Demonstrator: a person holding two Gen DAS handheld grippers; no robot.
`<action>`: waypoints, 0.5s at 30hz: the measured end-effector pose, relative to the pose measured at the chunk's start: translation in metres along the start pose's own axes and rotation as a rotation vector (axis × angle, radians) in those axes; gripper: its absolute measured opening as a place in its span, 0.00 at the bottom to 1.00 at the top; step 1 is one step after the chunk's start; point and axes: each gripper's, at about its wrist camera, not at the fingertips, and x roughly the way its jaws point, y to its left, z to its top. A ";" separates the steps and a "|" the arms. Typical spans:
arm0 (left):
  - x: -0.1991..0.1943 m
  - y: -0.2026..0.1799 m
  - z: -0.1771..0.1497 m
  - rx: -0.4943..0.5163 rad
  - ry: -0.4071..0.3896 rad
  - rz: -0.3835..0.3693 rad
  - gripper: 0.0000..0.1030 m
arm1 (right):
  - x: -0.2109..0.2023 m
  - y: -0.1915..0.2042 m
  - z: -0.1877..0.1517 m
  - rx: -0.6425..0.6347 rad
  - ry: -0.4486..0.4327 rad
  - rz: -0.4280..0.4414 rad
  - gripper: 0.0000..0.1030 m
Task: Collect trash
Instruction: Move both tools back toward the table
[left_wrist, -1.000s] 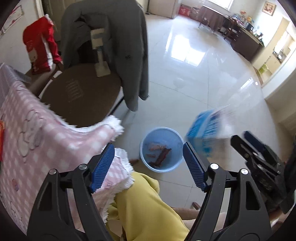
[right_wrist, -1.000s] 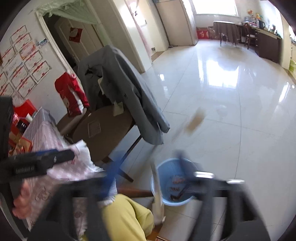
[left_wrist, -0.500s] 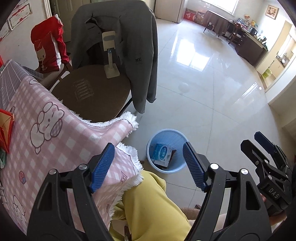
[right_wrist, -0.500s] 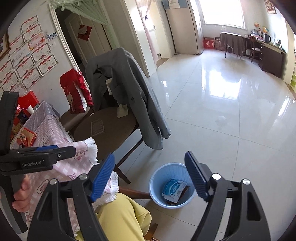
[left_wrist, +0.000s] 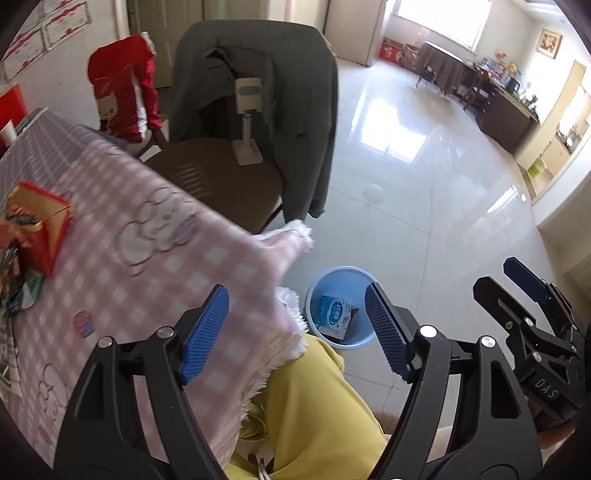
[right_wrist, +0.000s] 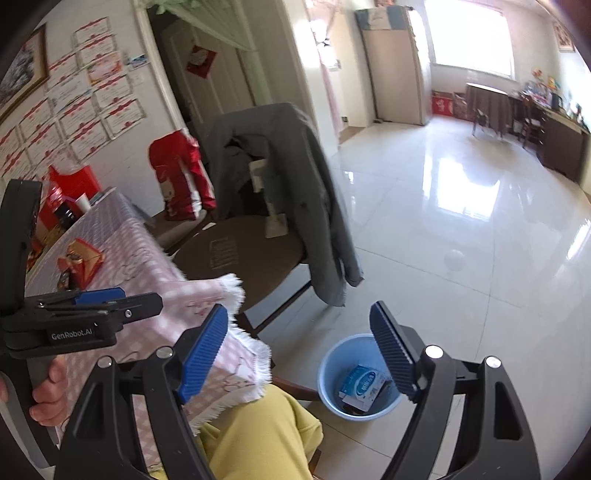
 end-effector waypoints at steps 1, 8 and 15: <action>-0.004 0.005 -0.002 -0.008 -0.006 0.006 0.73 | 0.000 0.009 0.001 -0.012 0.001 0.015 0.76; -0.035 0.056 -0.024 -0.113 -0.063 0.076 0.77 | 0.004 0.065 0.006 -0.073 0.005 0.124 0.79; -0.071 0.122 -0.055 -0.244 -0.098 0.154 0.77 | 0.016 0.140 0.011 -0.187 0.038 0.263 0.81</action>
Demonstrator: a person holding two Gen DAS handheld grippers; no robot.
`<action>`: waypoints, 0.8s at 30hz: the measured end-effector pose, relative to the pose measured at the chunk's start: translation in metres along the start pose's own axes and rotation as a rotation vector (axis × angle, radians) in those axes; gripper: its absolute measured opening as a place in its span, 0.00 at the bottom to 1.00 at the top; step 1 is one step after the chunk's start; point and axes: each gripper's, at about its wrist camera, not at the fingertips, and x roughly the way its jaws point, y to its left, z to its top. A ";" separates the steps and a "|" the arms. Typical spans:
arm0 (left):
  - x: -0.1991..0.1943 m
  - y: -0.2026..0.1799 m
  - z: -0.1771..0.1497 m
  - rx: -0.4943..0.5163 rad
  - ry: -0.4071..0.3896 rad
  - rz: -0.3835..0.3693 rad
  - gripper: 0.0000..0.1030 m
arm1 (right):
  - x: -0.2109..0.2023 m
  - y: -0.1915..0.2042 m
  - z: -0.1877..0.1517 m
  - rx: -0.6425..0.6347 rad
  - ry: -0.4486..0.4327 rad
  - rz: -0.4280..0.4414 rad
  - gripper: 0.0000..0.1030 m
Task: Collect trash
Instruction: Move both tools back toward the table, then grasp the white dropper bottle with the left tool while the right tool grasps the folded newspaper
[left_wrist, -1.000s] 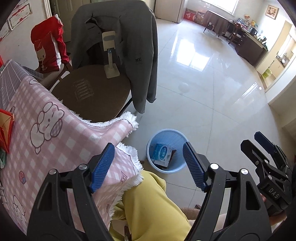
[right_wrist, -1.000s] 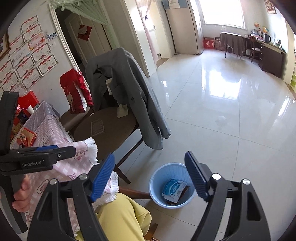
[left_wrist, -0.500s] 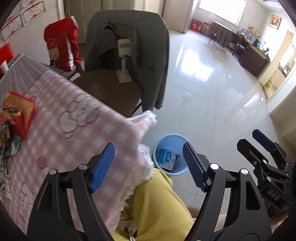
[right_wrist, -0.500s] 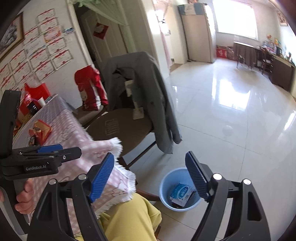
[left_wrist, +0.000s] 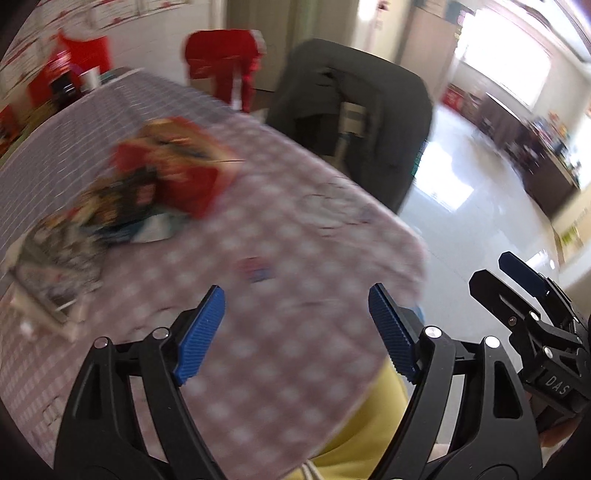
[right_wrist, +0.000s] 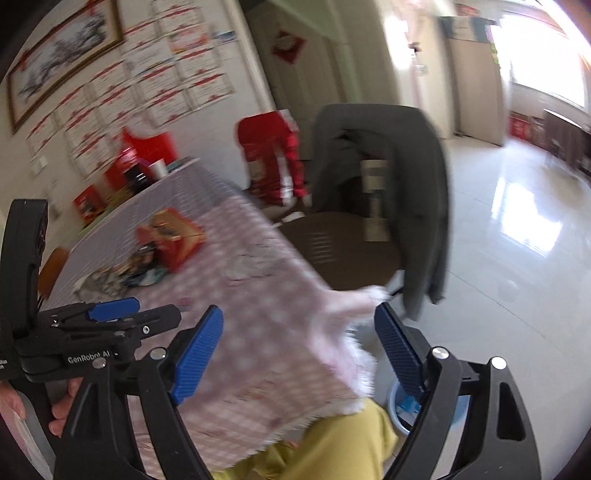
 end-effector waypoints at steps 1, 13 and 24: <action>-0.006 0.015 -0.002 -0.029 -0.010 0.022 0.77 | 0.005 0.013 0.003 -0.021 0.007 0.030 0.82; -0.054 0.143 -0.028 -0.245 -0.057 0.203 0.77 | 0.060 0.140 0.011 -0.186 0.120 0.256 0.87; -0.053 0.231 -0.053 -0.288 0.005 0.268 0.78 | 0.099 0.225 -0.003 -0.277 0.245 0.346 0.87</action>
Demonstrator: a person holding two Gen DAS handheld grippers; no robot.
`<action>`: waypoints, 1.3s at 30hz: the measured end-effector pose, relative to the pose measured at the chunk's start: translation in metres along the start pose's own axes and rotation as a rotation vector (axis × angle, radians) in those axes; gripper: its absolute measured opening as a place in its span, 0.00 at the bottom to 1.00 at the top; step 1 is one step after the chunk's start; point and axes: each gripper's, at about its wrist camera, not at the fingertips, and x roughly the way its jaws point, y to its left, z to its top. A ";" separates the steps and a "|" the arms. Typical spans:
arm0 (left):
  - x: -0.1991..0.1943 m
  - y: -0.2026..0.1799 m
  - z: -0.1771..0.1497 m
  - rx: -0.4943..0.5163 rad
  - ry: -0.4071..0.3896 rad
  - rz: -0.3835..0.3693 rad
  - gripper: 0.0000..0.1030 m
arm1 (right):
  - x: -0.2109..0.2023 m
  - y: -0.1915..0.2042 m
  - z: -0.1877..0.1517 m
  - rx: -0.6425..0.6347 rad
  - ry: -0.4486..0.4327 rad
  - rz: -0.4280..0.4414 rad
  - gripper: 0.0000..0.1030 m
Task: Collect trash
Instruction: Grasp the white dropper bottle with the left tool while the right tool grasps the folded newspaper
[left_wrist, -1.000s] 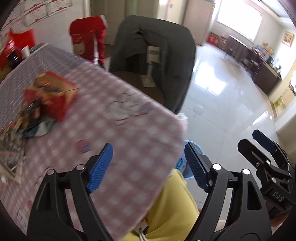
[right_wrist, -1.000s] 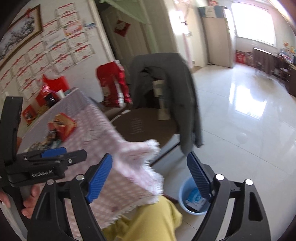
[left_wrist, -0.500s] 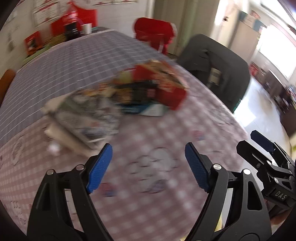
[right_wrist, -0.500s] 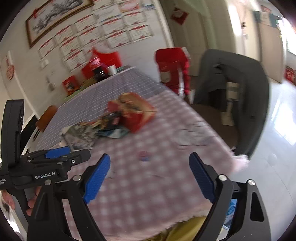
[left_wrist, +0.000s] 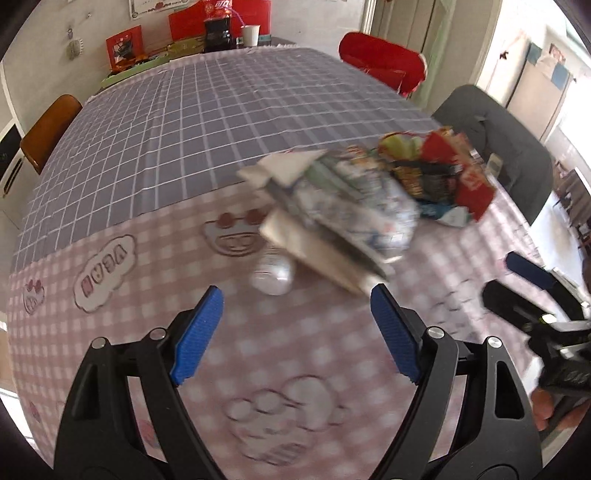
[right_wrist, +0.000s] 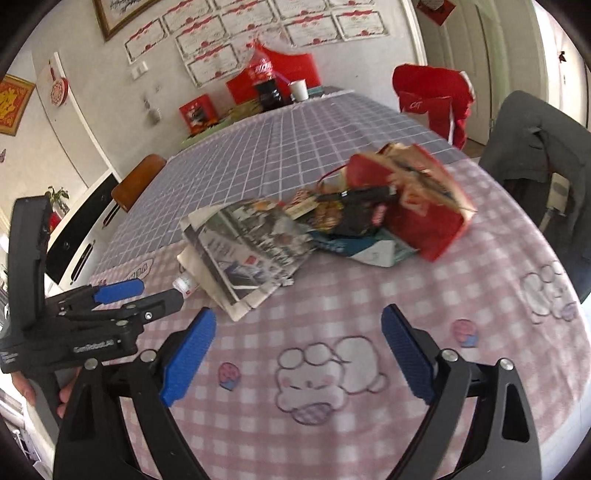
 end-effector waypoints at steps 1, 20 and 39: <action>0.005 0.005 0.000 0.002 0.014 0.026 0.78 | 0.004 0.002 0.000 0.001 0.009 0.004 0.87; 0.044 0.053 0.015 -0.045 -0.034 0.058 0.24 | 0.067 0.026 0.031 -0.027 0.136 0.049 0.88; 0.012 0.073 0.010 -0.117 -0.129 0.063 0.24 | 0.088 0.027 0.056 -0.007 -0.012 0.202 0.09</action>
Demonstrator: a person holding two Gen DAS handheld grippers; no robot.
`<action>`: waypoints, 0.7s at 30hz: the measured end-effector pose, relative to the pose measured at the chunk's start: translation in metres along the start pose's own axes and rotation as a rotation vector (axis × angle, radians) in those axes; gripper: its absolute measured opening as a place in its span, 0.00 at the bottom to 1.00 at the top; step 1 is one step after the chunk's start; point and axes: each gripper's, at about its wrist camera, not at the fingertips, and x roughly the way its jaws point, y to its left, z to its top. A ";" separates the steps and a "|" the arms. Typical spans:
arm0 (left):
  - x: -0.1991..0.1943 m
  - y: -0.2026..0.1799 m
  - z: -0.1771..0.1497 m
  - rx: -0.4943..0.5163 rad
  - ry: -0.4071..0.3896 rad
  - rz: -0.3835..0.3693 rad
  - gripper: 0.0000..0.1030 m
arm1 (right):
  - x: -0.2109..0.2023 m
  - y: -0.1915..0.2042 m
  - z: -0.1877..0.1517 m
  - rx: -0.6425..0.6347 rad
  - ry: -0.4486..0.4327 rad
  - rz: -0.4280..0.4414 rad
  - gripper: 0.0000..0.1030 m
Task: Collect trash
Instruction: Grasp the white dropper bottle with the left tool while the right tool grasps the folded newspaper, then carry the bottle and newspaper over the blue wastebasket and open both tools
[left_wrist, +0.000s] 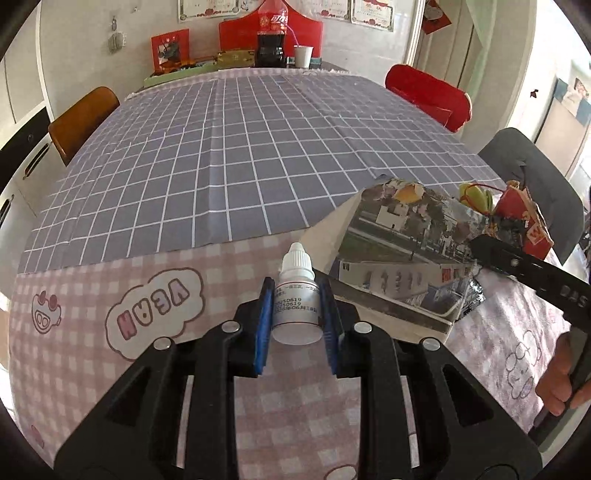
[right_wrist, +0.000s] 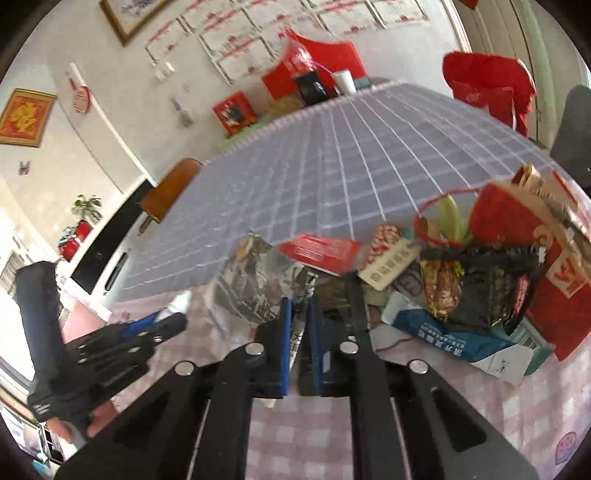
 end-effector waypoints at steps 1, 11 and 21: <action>-0.001 -0.001 0.000 -0.001 -0.002 0.001 0.24 | -0.003 0.003 0.001 -0.006 -0.009 -0.002 0.08; -0.023 -0.019 -0.001 0.004 -0.055 -0.074 0.24 | -0.077 0.019 -0.002 -0.068 -0.192 -0.070 0.06; -0.061 -0.093 0.012 0.100 -0.138 -0.190 0.24 | -0.173 -0.014 -0.012 -0.023 -0.369 -0.209 0.03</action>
